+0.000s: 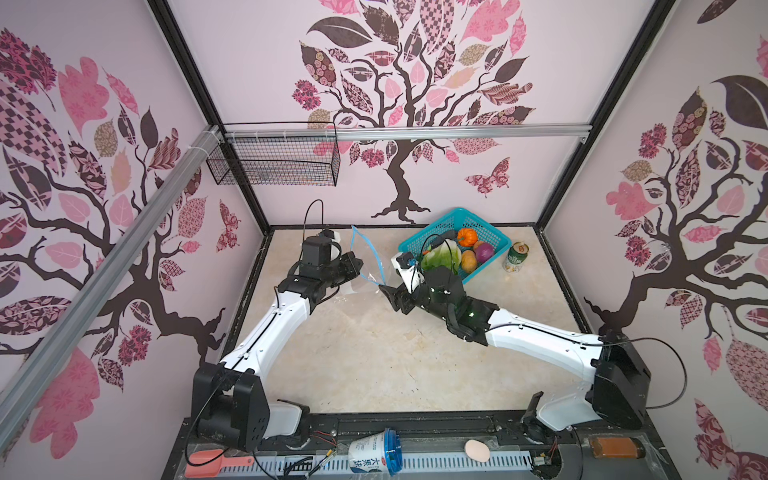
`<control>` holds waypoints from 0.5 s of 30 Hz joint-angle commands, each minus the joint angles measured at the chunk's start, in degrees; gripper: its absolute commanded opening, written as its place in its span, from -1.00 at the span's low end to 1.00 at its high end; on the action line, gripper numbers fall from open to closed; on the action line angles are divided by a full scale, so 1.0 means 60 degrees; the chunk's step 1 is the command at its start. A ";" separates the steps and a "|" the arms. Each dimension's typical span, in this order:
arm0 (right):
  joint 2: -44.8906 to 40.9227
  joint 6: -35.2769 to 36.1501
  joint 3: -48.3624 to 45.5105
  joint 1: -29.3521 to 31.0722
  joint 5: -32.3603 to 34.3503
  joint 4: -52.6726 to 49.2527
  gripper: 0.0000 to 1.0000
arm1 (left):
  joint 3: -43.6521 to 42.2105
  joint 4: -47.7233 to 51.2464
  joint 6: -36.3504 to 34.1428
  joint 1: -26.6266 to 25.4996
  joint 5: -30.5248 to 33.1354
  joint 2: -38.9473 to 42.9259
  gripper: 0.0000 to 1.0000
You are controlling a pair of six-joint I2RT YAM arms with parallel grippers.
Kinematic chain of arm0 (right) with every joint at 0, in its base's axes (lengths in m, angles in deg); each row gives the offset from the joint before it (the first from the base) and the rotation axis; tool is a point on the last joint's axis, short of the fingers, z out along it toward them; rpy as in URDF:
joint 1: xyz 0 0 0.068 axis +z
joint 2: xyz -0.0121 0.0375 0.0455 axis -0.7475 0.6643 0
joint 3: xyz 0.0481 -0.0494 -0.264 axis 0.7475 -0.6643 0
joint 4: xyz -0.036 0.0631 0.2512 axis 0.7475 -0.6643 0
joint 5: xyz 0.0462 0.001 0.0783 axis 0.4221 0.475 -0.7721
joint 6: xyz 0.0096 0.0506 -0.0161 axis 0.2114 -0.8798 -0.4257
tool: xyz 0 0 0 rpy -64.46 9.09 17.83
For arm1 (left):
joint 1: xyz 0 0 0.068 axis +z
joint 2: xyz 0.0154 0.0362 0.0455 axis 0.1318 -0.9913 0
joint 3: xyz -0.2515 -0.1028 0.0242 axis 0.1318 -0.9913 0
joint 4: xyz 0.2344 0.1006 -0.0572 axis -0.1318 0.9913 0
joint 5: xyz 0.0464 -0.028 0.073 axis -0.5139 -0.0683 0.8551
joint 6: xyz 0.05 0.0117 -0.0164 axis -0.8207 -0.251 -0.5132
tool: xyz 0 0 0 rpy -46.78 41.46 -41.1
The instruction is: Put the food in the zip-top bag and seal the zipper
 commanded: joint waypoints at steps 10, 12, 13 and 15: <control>0.3027 -0.0188 0.4546 -0.0102 0.0782 -0.3472 0.73 | 0.0099 0.0555 -0.0790 -0.0011 -0.0193 -0.0109 -1.00; 0.3756 -0.0146 0.5270 -0.0167 0.0922 -0.3919 0.74 | 0.0099 0.0539 -0.0776 -0.0009 -0.0155 -0.0004 -1.00; 0.4204 -0.0192 0.5737 -0.0270 0.1118 -0.4325 0.73 | 0.0109 0.0560 -0.0777 -0.0019 -0.0130 0.0067 -1.00; 0.4968 -0.0512 0.6566 -0.0592 0.1571 -0.5268 0.73 | 0.0157 0.0682 -0.0841 -0.0007 0.0012 0.0196 -1.00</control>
